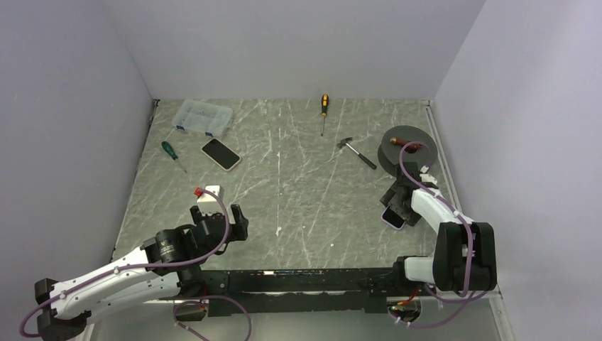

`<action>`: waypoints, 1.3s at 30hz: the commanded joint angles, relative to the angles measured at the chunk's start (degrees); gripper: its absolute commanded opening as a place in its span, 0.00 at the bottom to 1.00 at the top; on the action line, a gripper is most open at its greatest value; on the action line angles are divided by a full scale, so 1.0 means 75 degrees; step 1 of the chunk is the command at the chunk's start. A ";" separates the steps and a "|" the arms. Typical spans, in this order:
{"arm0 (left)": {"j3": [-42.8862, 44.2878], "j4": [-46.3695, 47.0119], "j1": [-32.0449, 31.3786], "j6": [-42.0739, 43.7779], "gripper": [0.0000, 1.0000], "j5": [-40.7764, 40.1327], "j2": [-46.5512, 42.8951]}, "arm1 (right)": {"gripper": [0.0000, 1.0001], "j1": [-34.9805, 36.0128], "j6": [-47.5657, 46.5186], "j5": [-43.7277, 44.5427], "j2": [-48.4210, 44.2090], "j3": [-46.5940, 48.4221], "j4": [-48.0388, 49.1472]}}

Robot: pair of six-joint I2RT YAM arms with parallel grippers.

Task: Take the phone out of the phone case
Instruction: Move the phone to the center of the board.

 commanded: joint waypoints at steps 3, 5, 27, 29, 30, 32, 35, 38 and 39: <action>0.0083 0.0087 -0.0037 -0.0164 0.91 0.0112 0.0152 | 0.65 0.0546 -0.0207 0.0033 -0.0080 0.0184 0.0143; 0.0119 -0.0002 -0.0037 -0.0198 0.91 0.0113 0.0101 | 0.60 0.0923 -0.0313 0.0087 -0.0213 0.0294 0.0069; -0.0422 -0.0326 -0.0044 -0.1294 0.90 0.0873 -0.0313 | 0.45 0.7084 0.0880 0.1752 0.1418 0.2248 -0.0746; -0.0480 -0.0247 -0.0050 -0.1363 0.90 0.0948 -0.0284 | 0.45 0.7226 0.0880 0.1760 0.1710 0.2314 -0.0693; -0.0511 -0.0204 -0.0049 -0.1402 0.90 0.0994 -0.0272 | 0.45 0.7292 0.0884 0.1760 0.1840 0.2345 -0.0675; -0.0563 -0.0135 -0.0049 -0.1440 0.90 0.1081 -0.0248 | 0.47 0.7363 0.0915 0.1757 0.2056 0.2387 -0.0673; -0.0581 -0.0085 -0.0049 -0.1450 0.90 0.1149 -0.0242 | 0.52 0.7431 0.0897 0.1694 0.2180 0.2377 -0.0591; -0.0579 -0.0116 -0.0057 -0.1443 0.90 0.1170 -0.0312 | 0.68 0.7466 0.0838 0.1591 0.2141 0.2307 -0.0534; -0.0582 -0.0135 -0.0050 -0.1454 0.90 0.1167 -0.0356 | 0.75 0.7469 0.0811 0.1539 0.2103 0.2289 -0.0520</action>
